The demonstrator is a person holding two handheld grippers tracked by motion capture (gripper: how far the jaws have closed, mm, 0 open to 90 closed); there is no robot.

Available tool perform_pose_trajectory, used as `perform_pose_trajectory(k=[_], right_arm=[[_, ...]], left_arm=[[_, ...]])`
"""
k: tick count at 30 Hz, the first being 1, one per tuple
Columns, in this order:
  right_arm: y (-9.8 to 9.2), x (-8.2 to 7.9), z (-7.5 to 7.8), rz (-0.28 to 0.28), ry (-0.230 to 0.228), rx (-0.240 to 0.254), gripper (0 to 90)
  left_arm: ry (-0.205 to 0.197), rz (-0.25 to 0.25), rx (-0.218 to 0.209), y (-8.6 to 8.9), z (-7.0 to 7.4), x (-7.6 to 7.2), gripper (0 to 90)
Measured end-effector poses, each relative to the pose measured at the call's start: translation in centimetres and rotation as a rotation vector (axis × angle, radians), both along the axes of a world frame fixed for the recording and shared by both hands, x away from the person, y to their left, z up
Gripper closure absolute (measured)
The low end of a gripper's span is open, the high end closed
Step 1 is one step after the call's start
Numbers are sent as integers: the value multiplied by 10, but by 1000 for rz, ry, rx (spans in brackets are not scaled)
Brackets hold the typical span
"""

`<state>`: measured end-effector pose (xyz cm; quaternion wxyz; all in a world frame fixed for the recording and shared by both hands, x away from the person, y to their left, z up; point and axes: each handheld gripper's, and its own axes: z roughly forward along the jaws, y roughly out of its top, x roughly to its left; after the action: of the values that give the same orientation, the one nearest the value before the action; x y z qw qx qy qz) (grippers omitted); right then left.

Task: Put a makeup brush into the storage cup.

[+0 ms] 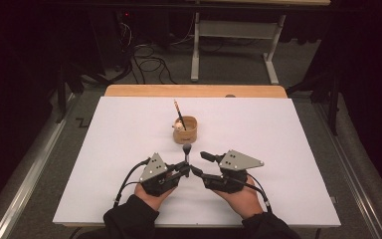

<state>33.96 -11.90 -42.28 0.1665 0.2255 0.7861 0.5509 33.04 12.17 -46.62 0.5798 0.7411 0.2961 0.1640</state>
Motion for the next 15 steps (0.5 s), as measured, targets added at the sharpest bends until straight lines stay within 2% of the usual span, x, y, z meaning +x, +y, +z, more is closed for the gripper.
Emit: perform_pose_trajectory(k=[7,15], right_arm=[[-16,4,2,-57,-3,17,283],[-38,8,2,-127,-6,14,157]], left_arm=[[-3,16,-9,6,2,2,791],[-1,37,-21,14,4,5,792]])
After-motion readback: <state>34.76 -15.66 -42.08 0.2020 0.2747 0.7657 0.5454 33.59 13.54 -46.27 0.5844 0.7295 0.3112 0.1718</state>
